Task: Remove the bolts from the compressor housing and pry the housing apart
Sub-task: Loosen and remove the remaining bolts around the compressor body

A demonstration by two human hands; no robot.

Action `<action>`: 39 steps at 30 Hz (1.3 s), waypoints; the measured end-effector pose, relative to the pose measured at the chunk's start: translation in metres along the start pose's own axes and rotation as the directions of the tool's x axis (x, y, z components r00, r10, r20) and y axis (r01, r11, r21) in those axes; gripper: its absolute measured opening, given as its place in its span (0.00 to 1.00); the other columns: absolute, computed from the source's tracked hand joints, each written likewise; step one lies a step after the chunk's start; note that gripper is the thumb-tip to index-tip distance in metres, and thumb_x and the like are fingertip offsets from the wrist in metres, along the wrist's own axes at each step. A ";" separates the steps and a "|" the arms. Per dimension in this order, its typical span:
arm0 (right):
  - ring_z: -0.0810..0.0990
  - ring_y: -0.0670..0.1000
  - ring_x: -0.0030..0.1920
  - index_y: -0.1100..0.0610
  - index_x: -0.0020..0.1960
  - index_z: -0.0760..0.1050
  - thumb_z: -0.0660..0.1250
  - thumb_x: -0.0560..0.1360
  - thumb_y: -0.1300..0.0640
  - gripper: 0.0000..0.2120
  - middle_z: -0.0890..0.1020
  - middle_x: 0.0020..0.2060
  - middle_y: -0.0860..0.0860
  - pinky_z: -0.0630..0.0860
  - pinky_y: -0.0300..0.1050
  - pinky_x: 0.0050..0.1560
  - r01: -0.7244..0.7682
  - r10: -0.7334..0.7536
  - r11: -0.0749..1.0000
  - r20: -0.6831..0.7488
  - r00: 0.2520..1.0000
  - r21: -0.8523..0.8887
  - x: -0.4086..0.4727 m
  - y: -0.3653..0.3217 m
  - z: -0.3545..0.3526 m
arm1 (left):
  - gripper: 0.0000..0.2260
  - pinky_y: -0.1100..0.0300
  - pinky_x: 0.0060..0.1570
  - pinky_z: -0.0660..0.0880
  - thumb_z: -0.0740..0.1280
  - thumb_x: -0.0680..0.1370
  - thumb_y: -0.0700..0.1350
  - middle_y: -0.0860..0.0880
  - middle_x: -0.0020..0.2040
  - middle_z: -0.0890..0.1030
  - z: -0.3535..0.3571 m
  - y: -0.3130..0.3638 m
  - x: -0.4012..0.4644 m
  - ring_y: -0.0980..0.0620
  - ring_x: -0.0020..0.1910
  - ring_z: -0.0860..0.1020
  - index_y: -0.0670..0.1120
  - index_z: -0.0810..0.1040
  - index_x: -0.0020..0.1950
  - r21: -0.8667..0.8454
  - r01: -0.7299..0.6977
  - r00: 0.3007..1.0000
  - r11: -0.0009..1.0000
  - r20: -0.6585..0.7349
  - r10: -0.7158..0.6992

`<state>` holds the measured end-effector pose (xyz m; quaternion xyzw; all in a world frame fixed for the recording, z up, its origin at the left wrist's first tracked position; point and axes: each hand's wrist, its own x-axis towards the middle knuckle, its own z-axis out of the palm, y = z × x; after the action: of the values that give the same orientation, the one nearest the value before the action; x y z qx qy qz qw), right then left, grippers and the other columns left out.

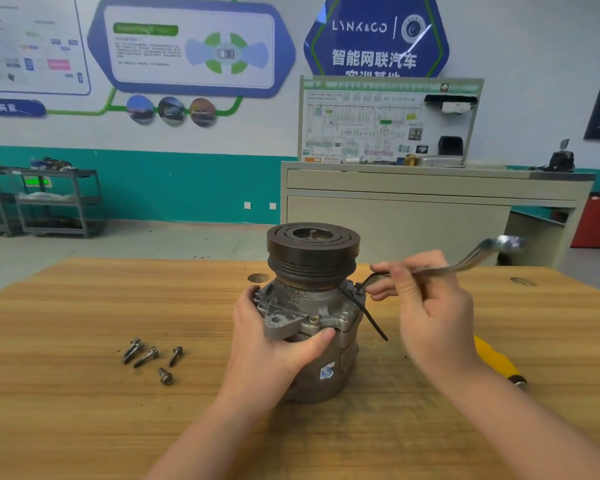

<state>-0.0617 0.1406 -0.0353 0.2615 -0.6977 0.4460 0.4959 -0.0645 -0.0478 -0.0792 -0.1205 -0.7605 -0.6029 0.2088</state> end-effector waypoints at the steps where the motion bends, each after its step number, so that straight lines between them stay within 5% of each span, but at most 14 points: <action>1: 0.83 0.44 0.39 0.49 0.50 0.72 0.56 0.82 0.43 0.12 0.83 0.38 0.49 0.80 0.40 0.41 0.125 -0.122 0.989 0.041 0.992 -0.086 -0.004 0.002 0.000 | 0.49 0.60 0.65 0.65 0.76 0.51 0.67 0.58 0.65 0.67 0.000 0.001 0.000 0.57 0.67 0.67 0.62 0.54 0.64 0.000 -0.002 1.000 1.000 -0.001 0.002; 3: 0.80 0.47 0.44 0.56 0.52 0.71 0.56 0.83 0.48 0.12 0.83 0.41 0.53 0.76 0.32 0.49 0.384 -0.356 0.895 0.152 0.922 -0.228 -0.014 0.005 0.000 | 0.50 0.59 0.67 0.66 0.81 0.53 0.63 0.57 0.65 0.68 0.000 0.002 -0.001 0.57 0.67 0.68 0.60 0.54 0.65 -0.013 -0.007 1.000 1.000 -0.007 0.007; 5: 0.80 0.48 0.46 0.58 0.52 0.70 0.56 0.83 0.51 0.11 0.83 0.45 0.56 0.74 0.31 0.53 0.389 -0.367 0.895 0.138 0.920 -0.219 -0.023 0.007 0.000 | 0.50 0.60 0.65 0.65 0.82 0.54 0.62 0.56 0.66 0.67 -0.001 0.002 -0.001 0.58 0.66 0.68 0.60 0.53 0.65 -0.026 -0.006 1.000 1.000 0.002 0.006; 8: 0.81 0.49 0.38 0.51 0.50 0.67 0.53 0.83 0.53 0.06 0.84 0.43 0.57 0.76 0.38 0.40 0.040 -0.030 0.994 -0.101 0.994 0.097 -0.020 0.006 0.004 | 0.51 0.65 0.61 0.63 0.80 0.53 0.64 0.61 0.64 0.66 -0.002 0.001 0.000 0.65 0.62 0.68 0.61 0.52 0.66 -0.037 0.007 1.000 0.999 0.016 -0.006; 10: 0.77 0.52 0.29 0.50 0.48 0.64 0.51 0.80 0.60 0.07 0.83 0.35 0.57 0.72 0.40 0.30 -0.189 0.290 0.914 -0.252 0.923 0.358 -0.008 0.009 0.008 | 0.52 0.69 0.58 0.62 0.81 0.52 0.67 0.65 0.62 0.65 -0.002 0.001 0.000 0.70 0.59 0.66 0.63 0.51 0.65 -0.038 0.016 1.000 0.999 0.016 -0.016; 13: 0.69 0.52 0.20 0.56 0.45 0.62 0.50 0.78 0.65 0.07 0.79 0.28 0.60 0.64 0.37 0.23 -0.502 0.784 0.518 -0.150 0.602 0.693 0.021 0.026 0.009 | 0.51 0.74 0.54 0.61 0.76 0.50 0.69 0.62 0.64 0.66 -0.001 -0.001 0.001 0.65 0.61 0.67 0.65 0.50 0.65 -0.030 0.040 0.999 0.999 0.011 -0.040; 15: 0.68 0.50 0.19 0.58 0.44 0.63 0.50 0.80 0.64 0.08 0.77 0.31 0.60 0.64 0.35 0.21 -0.578 0.905 0.191 0.085 0.416 0.793 0.036 0.037 0.007 | 0.51 0.71 0.57 0.63 0.76 0.50 0.69 0.59 0.66 0.67 -0.001 -0.003 0.002 0.62 0.64 0.68 0.65 0.50 0.65 -0.027 0.039 0.999 0.999 0.007 -0.039; 17: 0.74 0.50 0.23 0.58 0.44 0.64 0.50 0.83 0.61 0.10 0.79 0.34 0.60 0.71 0.36 0.23 -0.550 0.894 0.061 0.199 0.401 0.833 0.044 0.040 0.001 | 0.50 0.65 0.61 0.65 0.77 0.50 0.69 0.58 0.68 0.67 -0.001 -0.004 0.002 0.61 0.65 0.69 0.67 0.51 0.64 -0.023 0.031 0.999 0.999 0.009 -0.030; 19: 0.80 0.51 0.28 0.58 0.44 0.66 0.50 0.84 0.58 0.12 0.82 0.34 0.60 0.77 0.38 0.29 -0.534 0.830 0.166 0.175 0.530 0.829 0.044 0.035 -0.006 | 0.45 0.66 0.60 0.65 0.77 0.50 0.69 0.60 0.66 0.68 0.000 -0.005 0.002 0.64 0.64 0.69 0.71 0.55 0.59 -0.018 0.022 1.000 1.000 0.016 -0.021; 22: 0.82 0.52 0.31 0.58 0.46 0.65 0.50 0.85 0.57 0.11 0.84 0.34 0.59 0.79 0.42 0.33 -0.531 0.681 0.527 0.043 0.731 0.663 0.033 0.022 -0.011 | 0.41 0.70 0.57 0.64 0.77 0.50 0.68 0.63 0.64 0.68 0.000 -0.005 0.003 0.69 0.63 0.68 0.78 0.53 0.52 -0.017 0.016 1.000 1.000 0.014 -0.015; 26: 0.83 0.52 0.31 0.54 0.46 0.67 0.53 0.83 0.59 0.08 0.82 0.36 0.57 0.80 0.42 0.34 -0.374 0.425 0.831 -0.035 0.905 0.412 0.011 0.008 -0.009 | 0.47 0.62 0.63 0.66 0.76 0.50 0.68 0.58 0.66 0.68 0.000 -0.004 0.003 0.60 0.65 0.69 0.67 0.54 0.62 -0.015 0.014 1.000 1.000 0.009 -0.014; 29: 0.84 0.52 0.35 0.39 0.45 0.72 0.58 0.81 0.48 0.08 0.83 0.41 0.52 0.81 0.46 0.38 -0.199 0.215 0.949 -0.043 0.976 0.246 -0.001 0.005 -0.006 | 0.50 0.57 0.67 0.67 0.76 0.50 0.68 0.57 0.67 0.68 -0.001 -0.003 0.002 0.58 0.66 0.69 0.64 0.53 0.64 -0.004 0.013 1.000 1.000 0.014 -0.013; 32: 0.84 0.47 0.38 0.42 0.49 0.73 0.58 0.81 0.42 0.08 0.83 0.43 0.45 0.82 0.49 0.40 -0.033 0.035 0.995 -0.023 0.999 0.092 -0.005 0.005 -0.006 | 0.51 0.58 0.67 0.67 0.76 0.50 0.68 0.57 0.67 0.67 -0.001 -0.002 0.002 0.57 0.67 0.69 0.64 0.52 0.65 -0.006 0.024 1.000 1.000 0.017 -0.024; 39: 0.84 0.46 0.36 0.35 0.46 0.69 0.56 0.79 0.37 0.06 0.84 0.42 0.44 0.81 0.47 0.39 -0.071 0.076 0.990 -0.037 0.996 0.120 0.001 0.000 0.000 | 0.44 0.69 0.58 0.64 0.76 0.50 0.68 0.62 0.63 0.67 0.000 0.000 0.001 0.65 0.63 0.69 0.67 0.55 0.60 -0.028 0.012 1.000 1.000 0.022 -0.012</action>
<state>-0.0620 0.1410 -0.0348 0.2555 -0.6687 0.5100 0.4770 -0.0653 -0.0474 -0.0786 -0.1252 -0.7548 -0.6135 0.1953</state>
